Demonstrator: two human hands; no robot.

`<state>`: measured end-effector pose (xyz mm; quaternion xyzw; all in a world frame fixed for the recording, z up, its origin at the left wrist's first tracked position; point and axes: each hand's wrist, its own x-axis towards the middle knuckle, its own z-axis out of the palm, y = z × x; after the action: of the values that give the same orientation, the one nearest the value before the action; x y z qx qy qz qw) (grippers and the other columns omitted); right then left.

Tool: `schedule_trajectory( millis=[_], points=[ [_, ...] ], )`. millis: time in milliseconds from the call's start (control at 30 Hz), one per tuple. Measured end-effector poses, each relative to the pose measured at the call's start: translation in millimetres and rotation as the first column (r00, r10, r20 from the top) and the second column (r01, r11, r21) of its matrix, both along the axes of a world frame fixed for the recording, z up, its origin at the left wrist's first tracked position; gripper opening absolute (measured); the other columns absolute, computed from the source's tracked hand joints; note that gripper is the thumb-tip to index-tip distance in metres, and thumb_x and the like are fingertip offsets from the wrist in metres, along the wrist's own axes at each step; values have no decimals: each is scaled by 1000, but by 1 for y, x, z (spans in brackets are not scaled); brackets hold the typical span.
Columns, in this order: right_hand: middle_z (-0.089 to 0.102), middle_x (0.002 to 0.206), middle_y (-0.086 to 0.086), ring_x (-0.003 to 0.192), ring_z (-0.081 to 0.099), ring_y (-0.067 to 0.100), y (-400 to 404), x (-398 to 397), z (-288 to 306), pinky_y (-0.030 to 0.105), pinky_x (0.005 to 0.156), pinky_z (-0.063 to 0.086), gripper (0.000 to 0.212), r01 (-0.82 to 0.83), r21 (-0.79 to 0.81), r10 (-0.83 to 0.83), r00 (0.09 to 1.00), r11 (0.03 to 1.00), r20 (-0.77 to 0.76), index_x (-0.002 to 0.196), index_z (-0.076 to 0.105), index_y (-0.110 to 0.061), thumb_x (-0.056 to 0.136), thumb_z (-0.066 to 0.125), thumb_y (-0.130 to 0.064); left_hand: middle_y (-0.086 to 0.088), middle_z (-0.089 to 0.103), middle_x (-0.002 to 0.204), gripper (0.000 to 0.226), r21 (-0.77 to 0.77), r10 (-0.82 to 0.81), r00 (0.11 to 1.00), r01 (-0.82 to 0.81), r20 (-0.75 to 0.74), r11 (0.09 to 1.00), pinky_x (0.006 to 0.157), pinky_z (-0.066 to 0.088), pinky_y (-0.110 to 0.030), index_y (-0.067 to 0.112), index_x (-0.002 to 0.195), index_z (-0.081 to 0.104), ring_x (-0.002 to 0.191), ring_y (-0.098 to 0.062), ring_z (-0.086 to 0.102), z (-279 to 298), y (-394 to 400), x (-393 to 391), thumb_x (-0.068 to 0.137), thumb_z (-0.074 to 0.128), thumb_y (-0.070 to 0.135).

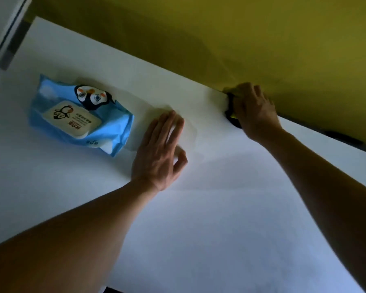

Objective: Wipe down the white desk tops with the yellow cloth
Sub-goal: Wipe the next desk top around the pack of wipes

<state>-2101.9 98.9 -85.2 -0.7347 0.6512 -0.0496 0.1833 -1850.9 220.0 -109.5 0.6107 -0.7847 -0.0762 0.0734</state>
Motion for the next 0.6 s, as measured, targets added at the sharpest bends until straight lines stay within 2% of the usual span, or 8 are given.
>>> schedule_trajectory(
  millis=[133, 233, 433, 533, 600],
  points=[
    [52, 125, 22, 110, 54, 43, 10, -21, -1, 49, 95, 38, 50, 87, -7, -87, 994, 996, -64, 136, 43, -11, 99, 29, -41, -17, 22, 172, 75, -14, -8, 1000, 8, 5, 1000, 131, 18, -46, 7, 164, 25, 159, -31, 21, 0, -1, -2, 98, 40, 37],
    [53, 125, 20, 113, 53, 39, 1, 18, -7, 47, 96, 36, 42, 127, -55, -130, 989, 990, -68, 135, 46, -13, 102, 35, -37, -16, 22, 172, 75, -19, -11, 1000, 11, 1, 1000, 131, 17, -45, 7, 164, 26, 159, -31, 21, -1, -1, -1, 97, 44, 36],
    [53, 124, 11, 113, 53, 32, -28, 114, -12, 44, 96, 35, 40, 27, -132, -29, 1000, 991, -9, 137, 43, -19, 106, 33, -42, -14, 22, 172, 76, -22, -11, 1000, 11, 7, 1000, 132, 14, -43, 8, 165, 26, 160, -29, 20, -1, -2, 0, 96, 42, 37],
    [53, 124, 11, 113, 53, 31, -21, 100, -16, 43, 96, 35, 40, 5, -154, -3, 1000, 988, 16, 139, 43, -20, 106, 34, -41, -14, 21, 172, 75, -25, -24, 1000, 24, -5, 999, 131, 17, -45, 8, 164, 26, 160, -29, 20, -2, -1, 3, 97, 42, 38],
    [53, 124, 13, 113, 53, 32, -6, 61, -17, 44, 95, 34, 40, 59, -168, -58, 998, 984, 6, 138, 45, -20, 105, 36, -40, -15, 23, 171, 74, -38, -38, 999, 37, -20, 999, 130, 18, -47, 7, 164, 28, 159, -31, 22, -2, -2, 3, 97, 42, 37]
  ],
)
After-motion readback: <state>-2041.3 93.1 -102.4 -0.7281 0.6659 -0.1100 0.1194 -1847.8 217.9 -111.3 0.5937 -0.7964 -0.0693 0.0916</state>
